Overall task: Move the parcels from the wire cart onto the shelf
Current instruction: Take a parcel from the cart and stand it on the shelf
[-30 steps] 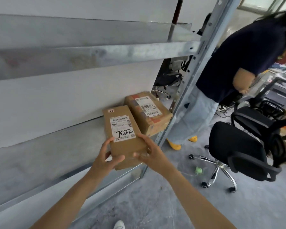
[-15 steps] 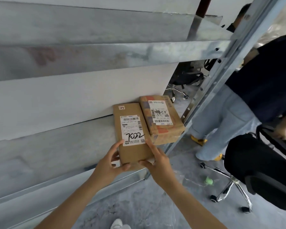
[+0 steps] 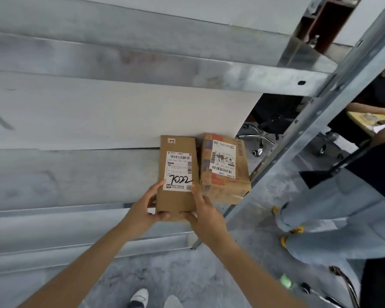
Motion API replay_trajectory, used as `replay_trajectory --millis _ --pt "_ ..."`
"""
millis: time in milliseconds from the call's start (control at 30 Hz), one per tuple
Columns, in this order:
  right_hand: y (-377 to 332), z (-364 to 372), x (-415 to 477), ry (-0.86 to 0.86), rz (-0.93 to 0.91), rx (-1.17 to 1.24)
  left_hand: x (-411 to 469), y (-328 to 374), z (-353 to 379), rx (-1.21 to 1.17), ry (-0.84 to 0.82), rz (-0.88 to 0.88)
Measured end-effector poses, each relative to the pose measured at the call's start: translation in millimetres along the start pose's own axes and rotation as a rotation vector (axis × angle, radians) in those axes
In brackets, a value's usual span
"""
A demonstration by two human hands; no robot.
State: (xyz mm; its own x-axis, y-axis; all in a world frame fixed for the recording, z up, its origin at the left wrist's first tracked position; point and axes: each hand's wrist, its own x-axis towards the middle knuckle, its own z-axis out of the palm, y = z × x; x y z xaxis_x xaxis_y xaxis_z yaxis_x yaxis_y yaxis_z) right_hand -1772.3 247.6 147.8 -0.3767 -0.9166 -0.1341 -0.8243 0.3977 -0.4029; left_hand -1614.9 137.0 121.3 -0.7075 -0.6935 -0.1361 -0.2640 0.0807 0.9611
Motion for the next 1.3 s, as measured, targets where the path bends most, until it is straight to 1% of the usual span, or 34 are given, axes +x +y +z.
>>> replay_trajectory --millis 133,267,400,500,567,633,667,733,800,867,933,1000,1167,1300 --pt "-1 -7 -1 -0.028 -0.021 -0.019 -5 4 2 0.057 0.03 -0.005" --pt "-1 -16 -5 -0.061 -0.045 -0.103 -17 12 11 0.196 0.162 0.024" --pt "-8 -24 -13 0.029 -0.066 -0.157 -34 14 17 0.373 0.231 0.037" --pt "-18 -32 -17 0.088 -0.075 -0.234 -49 24 15 0.416 0.271 0.038" --pt "-26 -37 -18 0.165 -0.134 -0.271 -60 31 10 0.431 0.304 0.032" --pt "-37 -39 -17 0.218 -0.212 -0.229 -74 32 3 0.449 0.347 0.036" --pt "-43 -38 -17 0.259 -0.28 -0.187 -83 33 -2 0.477 0.384 0.035" --pt "-52 -31 -15 0.336 -0.464 -0.094 -100 33 -14 0.624 0.501 0.049" --pt "-63 -23 -12 0.336 -0.593 -0.027 -117 33 -29 0.843 0.615 0.06" --pt "-78 -15 -8 0.268 -0.686 -0.002 -135 31 -47 1.002 0.704 0.004" --pt "-96 -9 -3 0.236 -0.75 0.026 -152 30 -63 1.078 0.783 -0.068" --pt "-116 -3 -1 0.201 -0.793 0.001 -169 28 -76 1.123 0.856 -0.129" --pt "-169 18 1 0.191 -0.832 -0.055 -208 15 -103 1.119 0.994 -0.298" --pt "-215 40 4 0.119 -0.87 -0.052 -241 -4 -128 1.086 1.058 -0.436"
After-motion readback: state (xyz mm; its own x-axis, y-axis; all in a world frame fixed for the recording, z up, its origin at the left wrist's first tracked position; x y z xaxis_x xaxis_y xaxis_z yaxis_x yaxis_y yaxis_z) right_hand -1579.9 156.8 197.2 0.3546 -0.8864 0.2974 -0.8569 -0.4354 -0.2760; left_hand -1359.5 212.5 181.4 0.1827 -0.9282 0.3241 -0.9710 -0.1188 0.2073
